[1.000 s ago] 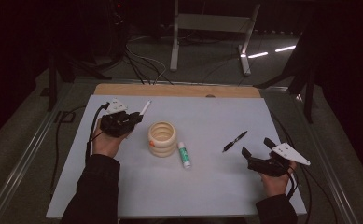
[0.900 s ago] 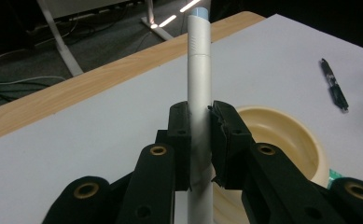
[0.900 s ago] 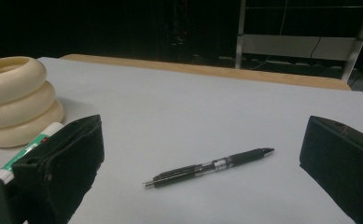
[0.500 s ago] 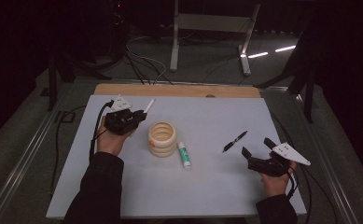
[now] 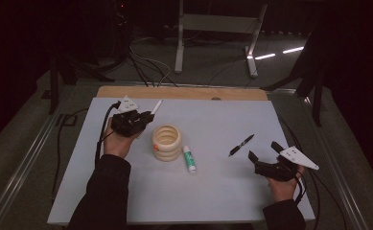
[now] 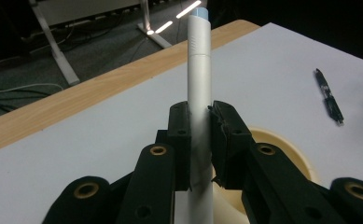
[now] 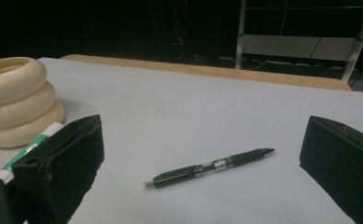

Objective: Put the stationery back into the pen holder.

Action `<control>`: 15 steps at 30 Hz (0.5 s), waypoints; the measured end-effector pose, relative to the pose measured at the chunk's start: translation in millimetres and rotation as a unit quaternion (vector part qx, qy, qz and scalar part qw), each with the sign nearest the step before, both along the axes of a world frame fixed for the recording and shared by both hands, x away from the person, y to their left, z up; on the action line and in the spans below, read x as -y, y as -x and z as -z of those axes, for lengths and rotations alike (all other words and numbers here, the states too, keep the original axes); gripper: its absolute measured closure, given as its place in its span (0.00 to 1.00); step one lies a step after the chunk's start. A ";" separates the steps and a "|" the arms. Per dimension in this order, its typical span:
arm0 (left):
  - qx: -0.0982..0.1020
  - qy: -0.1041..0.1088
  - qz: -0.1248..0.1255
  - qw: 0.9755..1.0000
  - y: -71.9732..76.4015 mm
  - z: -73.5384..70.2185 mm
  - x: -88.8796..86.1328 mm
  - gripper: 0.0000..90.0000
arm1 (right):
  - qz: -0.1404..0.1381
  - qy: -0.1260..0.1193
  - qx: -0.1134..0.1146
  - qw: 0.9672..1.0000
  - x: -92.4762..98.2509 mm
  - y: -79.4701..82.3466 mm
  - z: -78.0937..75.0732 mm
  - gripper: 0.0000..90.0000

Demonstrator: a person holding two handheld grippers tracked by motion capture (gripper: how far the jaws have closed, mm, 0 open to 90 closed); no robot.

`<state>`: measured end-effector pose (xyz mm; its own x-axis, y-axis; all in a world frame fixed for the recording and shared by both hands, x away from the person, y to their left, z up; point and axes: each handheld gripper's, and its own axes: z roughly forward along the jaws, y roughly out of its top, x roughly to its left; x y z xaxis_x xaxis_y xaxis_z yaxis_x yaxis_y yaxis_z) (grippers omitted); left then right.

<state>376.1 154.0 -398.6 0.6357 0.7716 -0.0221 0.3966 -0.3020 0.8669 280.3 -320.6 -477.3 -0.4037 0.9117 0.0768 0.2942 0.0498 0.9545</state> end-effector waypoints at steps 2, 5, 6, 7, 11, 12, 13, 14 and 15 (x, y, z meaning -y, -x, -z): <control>0.001 -0.001 0.000 1.000 -0.6 -0.1 0.9 0.88 | 0.000 0.000 0.000 1.000 0.0 0.0 0.0 0.00; -0.001 -0.001 0.001 1.000 -1.7 0.4 2.6 0.88 | 0.000 0.000 0.000 1.000 0.0 0.0 0.0 0.00; -0.001 -0.001 0.001 1.000 -1.7 0.4 2.6 0.88 | 0.000 0.000 0.000 1.000 0.0 0.0 0.0 0.00; -0.001 -0.001 0.003 1.000 -2.1 0.5 3.4 0.88 | 0.000 0.000 0.000 1.000 0.0 0.0 0.0 0.00; 0.000 0.000 0.003 1.000 -2.4 0.7 4.6 0.88 | 0.000 0.000 0.001 1.000 0.3 0.0 -0.1 0.00; 0.000 0.000 0.003 1.000 -2.4 0.7 4.6 0.88 | 0.000 0.000 0.001 1.000 0.3 0.0 -0.1 0.00; -0.001 0.000 0.004 1.000 -2.7 1.0 5.1 0.88 | 0.000 0.000 0.001 1.000 0.2 0.1 -0.1 0.00; -0.001 0.001 0.004 1.000 -2.8 1.3 5.5 0.88 | 0.001 0.001 0.002 1.000 0.3 0.1 -0.1 0.00; -0.001 0.001 0.004 1.000 -2.9 1.6 5.9 0.88 | 0.001 0.000 0.001 1.000 0.4 0.1 -0.2 0.00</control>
<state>379.1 148.1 -400.3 0.6420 0.7663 -0.0243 0.3953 -0.3036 0.8669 280.2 -321.1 -477.1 -0.4029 0.9121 0.0755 0.2921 0.0500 0.9551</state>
